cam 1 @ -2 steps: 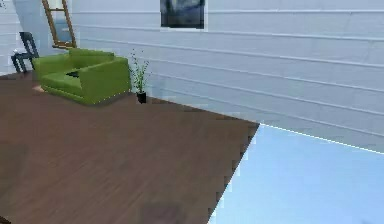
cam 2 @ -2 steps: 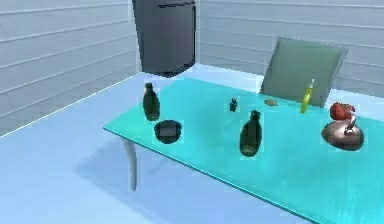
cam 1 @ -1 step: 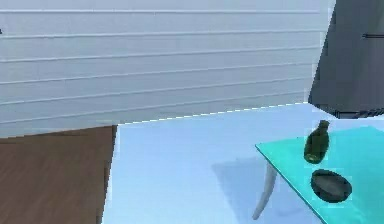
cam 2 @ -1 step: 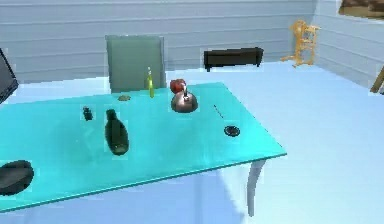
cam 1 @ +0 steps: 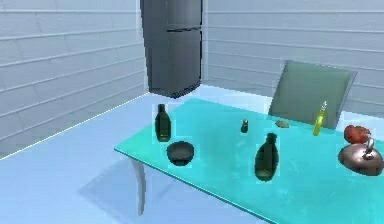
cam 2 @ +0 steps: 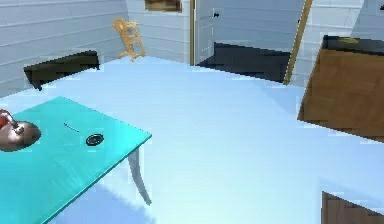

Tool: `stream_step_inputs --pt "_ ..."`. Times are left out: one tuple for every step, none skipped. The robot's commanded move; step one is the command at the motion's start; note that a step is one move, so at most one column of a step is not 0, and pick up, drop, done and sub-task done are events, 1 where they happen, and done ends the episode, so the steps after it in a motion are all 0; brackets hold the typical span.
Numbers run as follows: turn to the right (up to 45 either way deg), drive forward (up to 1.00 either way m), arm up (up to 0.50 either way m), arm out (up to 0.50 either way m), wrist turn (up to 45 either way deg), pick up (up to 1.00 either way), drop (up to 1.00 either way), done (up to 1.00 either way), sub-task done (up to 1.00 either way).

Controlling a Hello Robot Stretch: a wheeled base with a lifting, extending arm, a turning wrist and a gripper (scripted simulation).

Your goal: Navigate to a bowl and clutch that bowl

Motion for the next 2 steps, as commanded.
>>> stream_step_inputs --pt "21.0 0.00 0.00 0.00 0.0 0.00 0.00 0.00 0.00" --pt "0.0 0.35 0.00 0.00 0.0 0.00 0.00 0.00 0.00"
